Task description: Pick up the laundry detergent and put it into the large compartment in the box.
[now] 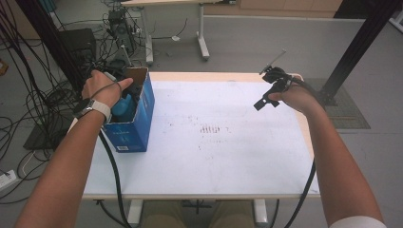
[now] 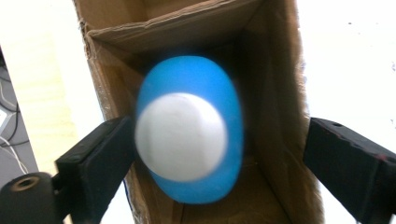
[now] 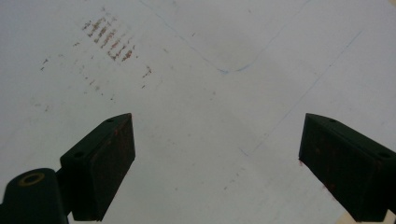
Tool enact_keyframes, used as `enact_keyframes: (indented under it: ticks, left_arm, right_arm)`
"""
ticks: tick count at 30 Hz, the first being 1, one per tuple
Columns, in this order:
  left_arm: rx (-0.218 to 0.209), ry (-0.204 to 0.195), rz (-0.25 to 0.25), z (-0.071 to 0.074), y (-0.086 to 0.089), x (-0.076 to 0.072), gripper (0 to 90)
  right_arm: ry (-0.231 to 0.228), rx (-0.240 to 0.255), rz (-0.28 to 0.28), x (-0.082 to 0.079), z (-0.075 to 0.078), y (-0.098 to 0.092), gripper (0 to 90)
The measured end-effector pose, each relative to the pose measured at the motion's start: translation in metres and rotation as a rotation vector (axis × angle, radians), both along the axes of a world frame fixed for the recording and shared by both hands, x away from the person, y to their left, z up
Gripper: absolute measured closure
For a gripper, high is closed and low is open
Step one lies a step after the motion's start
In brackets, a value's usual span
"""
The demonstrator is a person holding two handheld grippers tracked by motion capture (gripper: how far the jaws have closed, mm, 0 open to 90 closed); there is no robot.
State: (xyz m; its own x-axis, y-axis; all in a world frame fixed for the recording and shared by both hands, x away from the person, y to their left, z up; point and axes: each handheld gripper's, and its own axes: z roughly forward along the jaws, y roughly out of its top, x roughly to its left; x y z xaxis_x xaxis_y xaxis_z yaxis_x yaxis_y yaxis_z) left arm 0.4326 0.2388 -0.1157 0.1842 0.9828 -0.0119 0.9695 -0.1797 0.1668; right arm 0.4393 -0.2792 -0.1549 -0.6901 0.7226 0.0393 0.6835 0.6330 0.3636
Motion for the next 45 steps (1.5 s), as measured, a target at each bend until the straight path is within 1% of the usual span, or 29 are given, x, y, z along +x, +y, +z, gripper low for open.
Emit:
enact_keyframes:
  ticks: [1, 4, 6, 8, 9, 13, 14, 19, 22, 24, 27, 30, 33, 35, 38, 40, 41, 42, 45]
  left_arm:
    - [0.0, -0.012, -0.011, 0.003, -0.001, -0.002, 8.5]
    - [-0.013, -0.018, -0.019, 0.012, -0.001, -0.004, 7.9]
    - [-0.008, -0.034, -0.031, 0.02, -0.005, -0.007, 7.8]
    - [-0.018, -0.044, -0.039, 0.027, -0.005, -0.009, 6.7]
    - [-0.016, -0.049, -0.047, 0.033, -0.007, -0.01, 6.6]
    - [-0.022, -0.054, -0.071, 0.048, -0.009, -0.013, 6.0]
    - [-0.031, -0.064, -0.078, 0.053, -0.009, -0.015, 5.9]
    - [-0.049, -0.087, -0.141, 0.071, -0.016, -0.024, 5.7]
    - [-0.032, -0.109, -0.178, 0.081, -0.027, -0.031, 5.3]
    - [-0.047, -0.104, -0.203, 0.086, -0.031, -0.031, 5.0]
    - [-0.056, -0.099, -0.245, 0.091, -0.037, -0.032, 5.0]
    - [-0.058, -0.104, -0.277, 0.096, -0.045, -0.035, 5.1]
    - [-0.069, -0.102, -0.316, 0.1, -0.05, -0.035, 5.1]
    - [-0.079, -0.1, -0.356, 0.101, -0.053, -0.034, 5.0]
    - [-0.104, -0.099, -0.414, 0.101, -0.055, -0.033, 5.0]
    - [-0.099, -0.097, -0.46, 0.1, -0.059, -0.032, 5.0]
    - [-0.098, -0.097, -0.474, 0.1, -0.061, -0.032, 5.0]
    - [-0.097, -0.091, -0.504, 0.099, -0.064, -0.03, 5.0]
    - [-0.094, -0.076, -0.53, 0.098, -0.073, -0.028, 5.0]
  right_arm:
    - [0.0, -0.001, -0.003, 0.0, 0.0, 0.0, 10.8]
    - [-0.003, -0.001, -0.002, -0.002, 0.001, -0.002, 10.7]
    - [-0.005, -0.005, -0.002, -0.003, 0.002, -0.001, 10.7]
    - [-0.007, -0.003, -0.003, -0.003, 0.003, -0.002, 10.7]
    - [-0.008, -0.004, -0.002, -0.004, 0.003, -0.002, 10.7]
    - [-0.011, -0.006, -0.005, -0.006, 0.006, -0.002, 10.7]
    - [-0.012, -0.006, -0.002, -0.006, 0.007, -0.002, 10.7]
    - [-0.018, -0.004, 0.0, -0.009, 0.01, -0.002, 10.3]
    - [-0.02, 0.001, 0.006, -0.01, 0.011, -0.002, 10.0]
    - [-0.02, 0.003, 0.006, -0.01, 0.011, -0.003, 10.1]
    - [-0.018, 0.004, 0.002, -0.011, 0.011, -0.003, 10.0]
    - [-0.019, 0.008, 0.001, -0.012, 0.011, -0.004, 10.0]
    - [-0.018, 0.009, -0.001, -0.013, 0.012, -0.005, 10.1]
    - [-0.019, 0.014, -0.001, -0.013, 0.013, -0.005, 10.0]
    - [-0.019, 0.026, 0.002, -0.014, 0.014, -0.007, 10.0]
    - [-0.02, 0.029, 0.003, -0.015, 0.014, -0.008, 10.0]
    - [-0.019, 0.03, 0.002, -0.015, 0.015, -0.008, 9.9]
    - [-0.021, 0.03, 0.004, -0.015, 0.015, -0.009, 9.8]
    - [-0.027, 0.032, 0.002, -0.016, 0.016, -0.009, 9.5]
